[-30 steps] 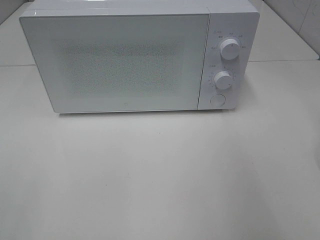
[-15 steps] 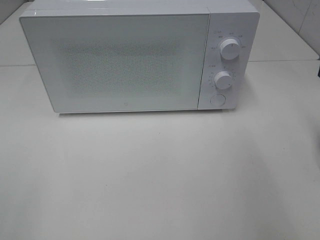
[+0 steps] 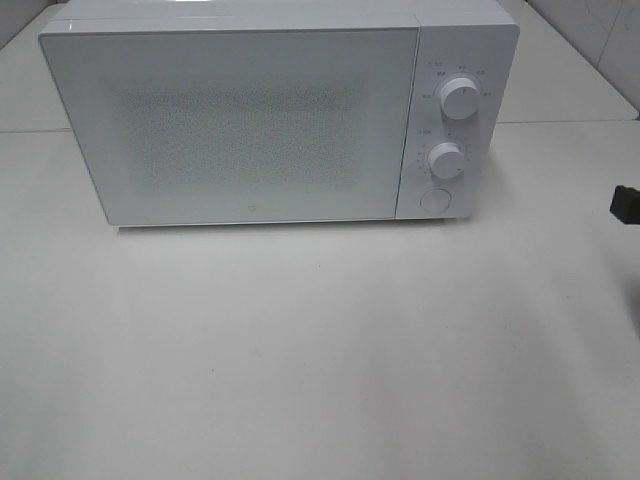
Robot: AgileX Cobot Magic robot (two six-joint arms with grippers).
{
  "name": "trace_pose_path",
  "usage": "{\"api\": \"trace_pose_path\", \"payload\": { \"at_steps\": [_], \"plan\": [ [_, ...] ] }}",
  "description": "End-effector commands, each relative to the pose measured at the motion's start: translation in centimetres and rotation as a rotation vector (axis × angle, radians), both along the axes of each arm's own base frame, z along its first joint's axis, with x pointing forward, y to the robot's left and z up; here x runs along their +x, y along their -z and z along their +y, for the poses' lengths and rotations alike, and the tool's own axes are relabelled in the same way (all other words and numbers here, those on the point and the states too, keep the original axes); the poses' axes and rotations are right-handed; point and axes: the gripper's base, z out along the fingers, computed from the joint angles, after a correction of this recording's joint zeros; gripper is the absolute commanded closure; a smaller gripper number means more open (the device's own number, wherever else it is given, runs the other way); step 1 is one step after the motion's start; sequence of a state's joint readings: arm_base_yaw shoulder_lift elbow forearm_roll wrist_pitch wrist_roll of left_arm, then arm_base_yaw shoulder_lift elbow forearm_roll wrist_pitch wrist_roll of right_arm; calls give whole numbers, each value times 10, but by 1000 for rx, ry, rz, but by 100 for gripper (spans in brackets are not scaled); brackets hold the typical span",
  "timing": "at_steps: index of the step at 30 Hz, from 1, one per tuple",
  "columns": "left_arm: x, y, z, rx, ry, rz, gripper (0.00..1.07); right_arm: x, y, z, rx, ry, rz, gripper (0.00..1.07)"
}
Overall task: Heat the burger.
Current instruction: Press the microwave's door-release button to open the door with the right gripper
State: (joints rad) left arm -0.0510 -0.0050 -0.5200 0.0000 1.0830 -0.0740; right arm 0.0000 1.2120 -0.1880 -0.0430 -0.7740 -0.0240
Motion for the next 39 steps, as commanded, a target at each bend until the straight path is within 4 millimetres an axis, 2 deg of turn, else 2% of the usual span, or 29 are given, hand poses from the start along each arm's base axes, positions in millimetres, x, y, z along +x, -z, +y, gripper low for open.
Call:
{"api": "trace_pose_path", "payload": {
  "at_steps": [1,13,15,24,28,32,39],
  "plan": [
    [0,0,0,1,1,-12,4,-4,12,3,67,-16,4,107],
    [0,0,0,1,1,-12,4,-13,25,18,56,-144,45,107],
    [0,0,0,1,1,-12,4,-16,27,28,63,-179,54,107],
    [0,0,0,1,1,-12,4,-19,33,46,72,-228,89,105],
    [0,0,0,1,1,-12,4,-17,44,61,64,-293,147,105],
    [0,0,0,1,1,-12,4,-6,49,79,62,-348,175,105],
    [0,0,0,1,1,-12,4,11,62,92,128,-287,237,104]
  ]
}}
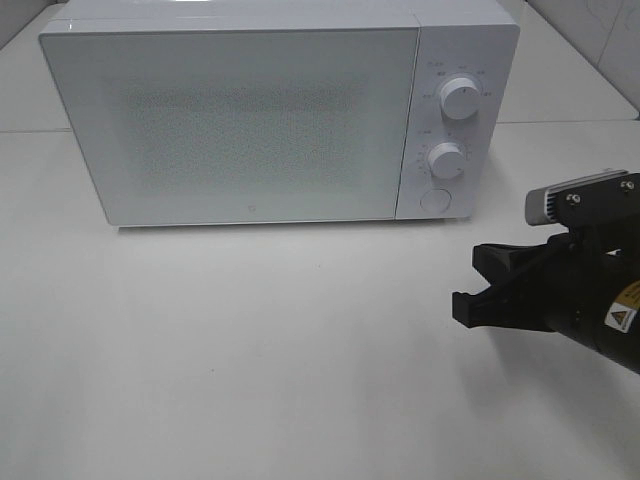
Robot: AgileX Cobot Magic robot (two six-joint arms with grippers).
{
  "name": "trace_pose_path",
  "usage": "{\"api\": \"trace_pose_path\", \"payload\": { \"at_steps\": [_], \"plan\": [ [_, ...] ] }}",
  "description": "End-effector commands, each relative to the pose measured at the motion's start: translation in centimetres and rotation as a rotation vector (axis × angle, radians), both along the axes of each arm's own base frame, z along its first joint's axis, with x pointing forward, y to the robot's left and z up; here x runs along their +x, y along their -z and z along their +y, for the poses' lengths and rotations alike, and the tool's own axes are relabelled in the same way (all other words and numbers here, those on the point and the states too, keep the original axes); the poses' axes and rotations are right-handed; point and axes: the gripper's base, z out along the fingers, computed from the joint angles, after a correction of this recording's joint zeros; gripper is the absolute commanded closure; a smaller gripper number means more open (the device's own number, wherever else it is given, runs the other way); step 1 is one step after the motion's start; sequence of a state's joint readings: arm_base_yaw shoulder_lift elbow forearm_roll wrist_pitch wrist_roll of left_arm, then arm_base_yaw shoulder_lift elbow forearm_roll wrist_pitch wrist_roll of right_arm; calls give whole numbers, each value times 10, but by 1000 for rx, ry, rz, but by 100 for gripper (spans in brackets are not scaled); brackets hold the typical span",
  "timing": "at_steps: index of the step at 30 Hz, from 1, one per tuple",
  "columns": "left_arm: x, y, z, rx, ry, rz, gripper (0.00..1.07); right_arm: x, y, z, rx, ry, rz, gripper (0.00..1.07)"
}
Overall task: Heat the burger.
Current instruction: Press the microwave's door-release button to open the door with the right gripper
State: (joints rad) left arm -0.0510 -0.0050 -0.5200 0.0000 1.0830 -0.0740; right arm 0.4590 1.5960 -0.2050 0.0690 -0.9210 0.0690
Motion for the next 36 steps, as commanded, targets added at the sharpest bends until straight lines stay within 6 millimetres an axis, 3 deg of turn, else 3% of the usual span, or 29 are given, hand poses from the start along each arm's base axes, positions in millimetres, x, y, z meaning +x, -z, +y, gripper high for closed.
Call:
{"api": "trace_pose_path", "payload": {
  "at_steps": [1,12,16,23,34,36],
  "plan": [
    [0,0,0,1,1,-12,4,12,1,5,57,56,8,104],
    [0,0,0,1,1,-12,4,35,1,14,206,166,70,101],
    [0,0,0,1,1,-12,4,43,-3,15,391,291,123,107],
    [0,0,0,1,1,-12,4,48,-6,14,453,360,120,107],
    [0,0,0,1,1,-12,4,49,-4,10,914,644,276,107],
    [0,0,0,1,1,-12,4,50,6,10,1025,730,339,107]
  ]
}}
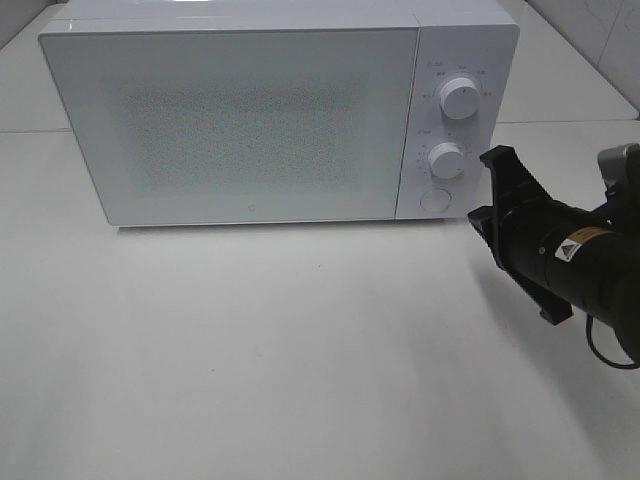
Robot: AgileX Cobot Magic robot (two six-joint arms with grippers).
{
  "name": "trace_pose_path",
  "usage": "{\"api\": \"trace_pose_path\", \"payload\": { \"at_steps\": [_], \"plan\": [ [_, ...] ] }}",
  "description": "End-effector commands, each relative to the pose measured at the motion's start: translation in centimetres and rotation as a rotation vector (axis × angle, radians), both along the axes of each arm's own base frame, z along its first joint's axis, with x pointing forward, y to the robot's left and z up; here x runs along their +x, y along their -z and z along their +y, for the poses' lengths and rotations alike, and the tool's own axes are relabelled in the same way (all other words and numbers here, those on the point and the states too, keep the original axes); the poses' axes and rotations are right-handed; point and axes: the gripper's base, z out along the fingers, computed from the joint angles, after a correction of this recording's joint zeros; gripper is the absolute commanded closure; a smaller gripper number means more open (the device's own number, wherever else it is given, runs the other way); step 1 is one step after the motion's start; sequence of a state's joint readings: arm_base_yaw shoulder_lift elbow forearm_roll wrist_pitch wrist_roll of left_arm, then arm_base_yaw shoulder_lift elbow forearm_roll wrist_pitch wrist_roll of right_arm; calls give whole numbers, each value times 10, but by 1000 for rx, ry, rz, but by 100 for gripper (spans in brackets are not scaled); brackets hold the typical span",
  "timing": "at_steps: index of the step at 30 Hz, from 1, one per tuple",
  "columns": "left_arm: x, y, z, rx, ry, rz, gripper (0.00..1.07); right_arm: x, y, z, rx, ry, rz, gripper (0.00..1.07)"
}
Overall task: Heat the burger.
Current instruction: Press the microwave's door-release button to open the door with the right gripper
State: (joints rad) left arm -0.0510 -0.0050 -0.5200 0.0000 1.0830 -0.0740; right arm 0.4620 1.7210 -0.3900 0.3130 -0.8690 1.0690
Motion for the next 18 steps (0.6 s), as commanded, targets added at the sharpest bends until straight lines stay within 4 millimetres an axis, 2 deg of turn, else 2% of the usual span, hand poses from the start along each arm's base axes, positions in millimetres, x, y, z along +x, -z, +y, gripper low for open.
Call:
{"api": "trace_pose_path", "payload": {
  "at_steps": [1,3,14,18],
  "plan": [
    [0,0,0,1,1,-12,4,2,3,2,101,52,28,107],
    [0,0,0,1,1,-12,4,5,7,4,157,81,45,107],
    [0,0,0,1,1,-12,4,25,13,15,219,108,52,107],
    [0,0,0,1,1,-12,4,35,23,20,260,131,75,107]
  ]
}}
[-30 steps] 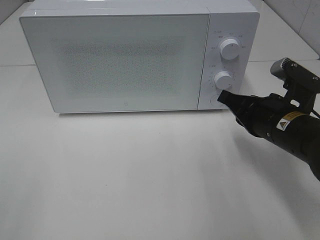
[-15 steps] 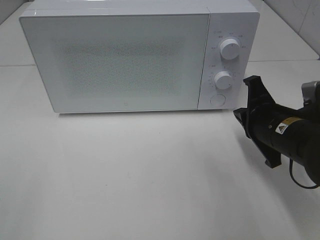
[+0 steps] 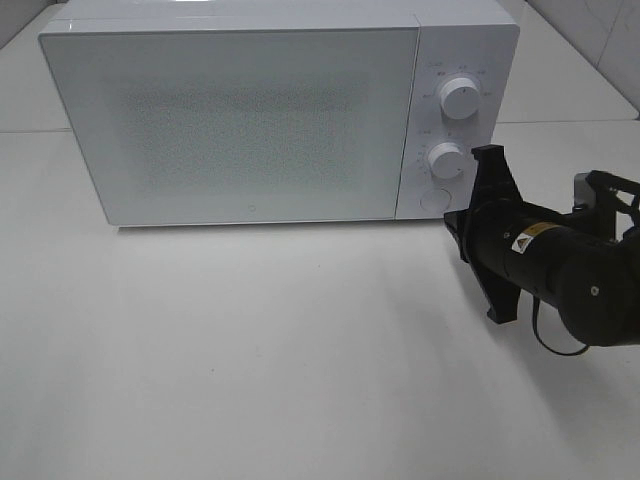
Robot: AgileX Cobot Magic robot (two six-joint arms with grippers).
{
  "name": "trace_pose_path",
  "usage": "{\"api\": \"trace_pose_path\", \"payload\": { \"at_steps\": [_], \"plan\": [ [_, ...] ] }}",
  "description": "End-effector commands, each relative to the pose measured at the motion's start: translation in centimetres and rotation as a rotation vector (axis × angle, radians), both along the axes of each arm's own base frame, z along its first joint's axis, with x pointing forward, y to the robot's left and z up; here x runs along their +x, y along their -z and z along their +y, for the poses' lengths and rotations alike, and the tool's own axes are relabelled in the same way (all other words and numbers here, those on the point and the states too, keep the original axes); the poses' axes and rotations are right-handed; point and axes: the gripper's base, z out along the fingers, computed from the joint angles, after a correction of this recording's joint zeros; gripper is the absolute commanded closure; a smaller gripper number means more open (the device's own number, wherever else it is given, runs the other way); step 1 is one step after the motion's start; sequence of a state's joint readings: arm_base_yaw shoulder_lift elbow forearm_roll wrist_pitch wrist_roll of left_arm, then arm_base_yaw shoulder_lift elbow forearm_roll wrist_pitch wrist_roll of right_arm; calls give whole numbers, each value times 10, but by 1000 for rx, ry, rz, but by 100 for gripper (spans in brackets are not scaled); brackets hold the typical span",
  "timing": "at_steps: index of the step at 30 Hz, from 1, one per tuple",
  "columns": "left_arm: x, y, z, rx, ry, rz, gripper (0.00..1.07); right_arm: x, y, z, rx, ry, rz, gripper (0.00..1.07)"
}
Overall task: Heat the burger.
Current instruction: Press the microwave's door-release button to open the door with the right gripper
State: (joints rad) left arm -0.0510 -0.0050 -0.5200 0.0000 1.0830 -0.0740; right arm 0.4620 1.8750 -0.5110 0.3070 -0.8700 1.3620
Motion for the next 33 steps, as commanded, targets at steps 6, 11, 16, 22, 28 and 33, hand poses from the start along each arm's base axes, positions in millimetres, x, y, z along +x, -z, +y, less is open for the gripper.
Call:
{"api": "trace_pose_path", "payload": {
  "at_steps": [6,11,16,22,28,33],
  "plan": [
    [0,0,0,1,1,-12,4,16,10,10,22,1,-1,107],
    [0,0,0,1,1,-12,4,25,15,13,23,5,-3,107],
    [0,0,0,1,1,-12,4,33,17,18,27,7,-10,107],
    [0,0,0,1,1,-12,4,38,24,20,23,7,-5,107],
    [0,0,0,1,1,-12,4,48,26,19,27,20,-18,107],
    [0,0,0,1,1,-12,4,53,24,14,23,35,-28,107]
  ]
}}
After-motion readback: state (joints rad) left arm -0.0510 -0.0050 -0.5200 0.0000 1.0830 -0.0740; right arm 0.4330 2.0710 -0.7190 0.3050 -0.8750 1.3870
